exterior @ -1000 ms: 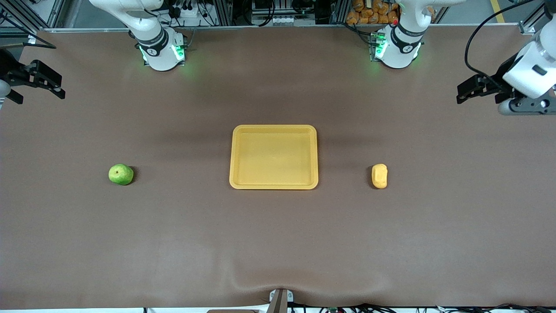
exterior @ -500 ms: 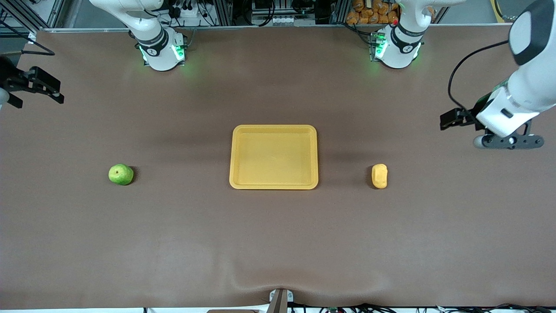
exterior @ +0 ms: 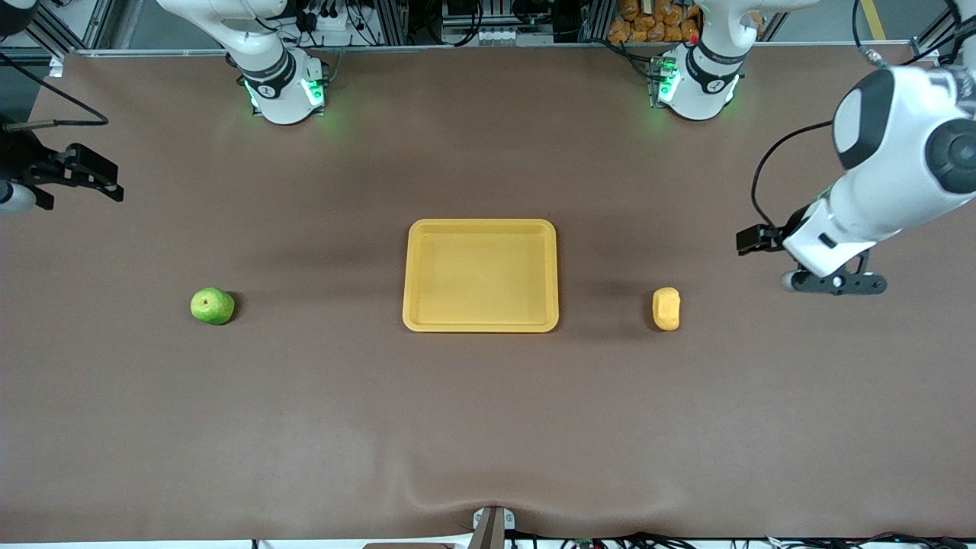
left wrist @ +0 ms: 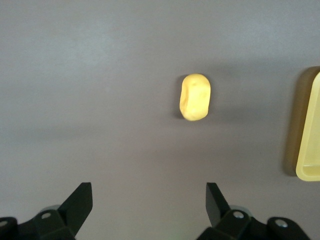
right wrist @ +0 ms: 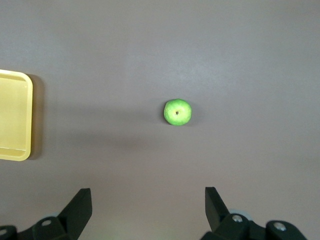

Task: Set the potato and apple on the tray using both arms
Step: 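Reach the left gripper down over the yellow potato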

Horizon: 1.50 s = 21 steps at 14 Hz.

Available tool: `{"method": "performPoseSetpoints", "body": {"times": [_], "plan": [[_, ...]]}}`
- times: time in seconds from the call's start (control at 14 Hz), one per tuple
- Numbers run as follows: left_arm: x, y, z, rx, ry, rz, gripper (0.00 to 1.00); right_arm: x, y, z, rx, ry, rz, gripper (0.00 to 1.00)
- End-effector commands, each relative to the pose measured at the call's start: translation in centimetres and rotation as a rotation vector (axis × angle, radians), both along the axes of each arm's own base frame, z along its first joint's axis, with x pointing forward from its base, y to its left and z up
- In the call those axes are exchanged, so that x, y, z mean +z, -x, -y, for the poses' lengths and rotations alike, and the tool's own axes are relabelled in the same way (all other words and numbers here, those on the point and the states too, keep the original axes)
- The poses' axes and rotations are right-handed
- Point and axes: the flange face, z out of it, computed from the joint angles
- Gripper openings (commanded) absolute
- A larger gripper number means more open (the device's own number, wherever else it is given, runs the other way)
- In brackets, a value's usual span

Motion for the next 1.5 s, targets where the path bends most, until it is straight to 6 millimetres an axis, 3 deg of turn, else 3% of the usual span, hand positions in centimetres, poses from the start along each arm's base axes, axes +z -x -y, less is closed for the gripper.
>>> {"method": "performPoseSetpoints", "body": {"times": [0.0, 0.5, 0.71, 0.93, 1.21, 1.43], "plan": [[-3.0, -0.8, 1.6, -0.022, 0.008, 0.007, 1.0, -1.0, -1.2, 0.5, 0.001, 0.002, -0.009, 1.0], [-10.8, -2.5, 3.8, -0.051, 0.026, 0.031, 1.0, -4.7, -3.6, 1.2, -0.008, 0.002, -0.041, 1.0], [-13.8, -2.2, 5.2, -0.031, 0.036, 0.071, 1.0, -7.7, -5.1, 3.0, -0.036, -0.006, -0.062, 1.0], [-16.0, -2.4, 5.5, -0.007, 0.041, 0.082, 1.0, -10.0, -6.1, 3.1, -0.035, -0.006, -0.081, 1.0], [-19.0, -1.7, 8.0, 0.027, 0.047, 0.096, 1.0, -13.2, -7.6, 3.3, -0.034, -0.007, -0.096, 1.0], [-21.0, -0.8, 7.9, 0.028, 0.055, 0.115, 1.0, -16.6, -8.5, 3.5, -0.031, 0.001, -0.141, 1.0]]}}
